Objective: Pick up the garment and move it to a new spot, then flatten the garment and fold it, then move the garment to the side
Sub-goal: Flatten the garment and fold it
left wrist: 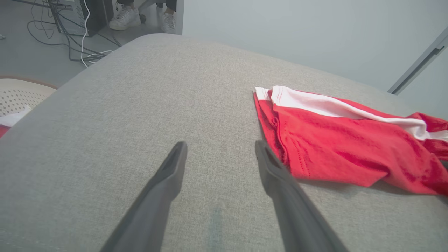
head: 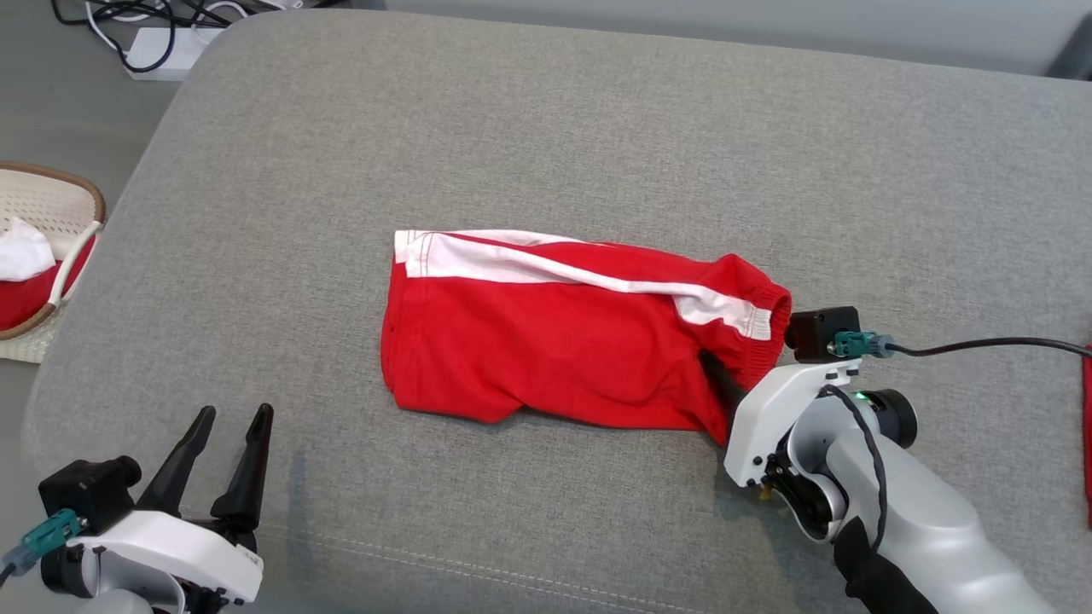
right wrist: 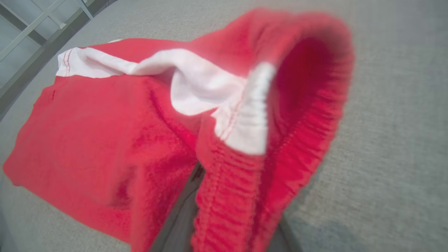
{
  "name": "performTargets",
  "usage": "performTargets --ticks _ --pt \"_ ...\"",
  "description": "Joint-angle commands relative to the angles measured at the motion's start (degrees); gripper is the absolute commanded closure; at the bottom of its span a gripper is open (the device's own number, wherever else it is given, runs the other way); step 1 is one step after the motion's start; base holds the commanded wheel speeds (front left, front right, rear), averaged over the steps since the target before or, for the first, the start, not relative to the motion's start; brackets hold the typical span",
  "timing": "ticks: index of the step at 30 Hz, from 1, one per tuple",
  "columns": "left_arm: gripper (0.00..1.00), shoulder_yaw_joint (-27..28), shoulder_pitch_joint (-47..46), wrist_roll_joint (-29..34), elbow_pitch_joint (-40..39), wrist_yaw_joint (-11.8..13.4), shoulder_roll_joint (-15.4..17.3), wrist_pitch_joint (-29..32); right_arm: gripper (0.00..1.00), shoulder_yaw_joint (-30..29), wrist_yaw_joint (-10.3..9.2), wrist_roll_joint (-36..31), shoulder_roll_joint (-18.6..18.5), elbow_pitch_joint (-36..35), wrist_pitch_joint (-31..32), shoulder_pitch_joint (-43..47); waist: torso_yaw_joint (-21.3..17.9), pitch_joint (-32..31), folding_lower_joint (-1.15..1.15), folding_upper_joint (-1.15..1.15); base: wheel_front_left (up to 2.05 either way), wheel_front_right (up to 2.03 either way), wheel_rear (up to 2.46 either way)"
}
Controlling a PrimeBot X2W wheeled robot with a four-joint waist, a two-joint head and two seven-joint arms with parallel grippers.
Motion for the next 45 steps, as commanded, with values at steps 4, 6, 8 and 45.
performTargets --ticks 4,6,8,45 --pt "0.00 1.58 -1.00 -0.71 -0.66 -0.40 2.43 -0.59 1.00 2.17 0.09 2.34 1.36 1.19 -0.67 0.21 0.64 -0.25 0.00 0.00 0.00 0.00 0.00" --pt "0.00 1.49 -0.76 -0.75 -0.58 -0.40 2.47 -0.59 1.00 2.04 0.09 2.99 1.36 2.55 -2.33 -0.29 0.61 -0.43 0.00 0.00 0.00 0.00 0.00" --pt "0.00 1.35 -0.45 -0.74 -0.30 -0.40 2.46 -0.59 1.00 1.59 0.09 3.88 1.36 3.97 -4.37 -0.71 0.35 -0.73 0.00 0.00 0.00 0.00 0.00" --pt "0.00 -5.81 1.39 0.07 0.66 -0.41 -0.77 -0.59 1.00 10.79 0.09 8.93 1.36 -11.90 8.68 -6.94 0.10 -2.03 0.00 0.00 0.00 0.00 0.00"
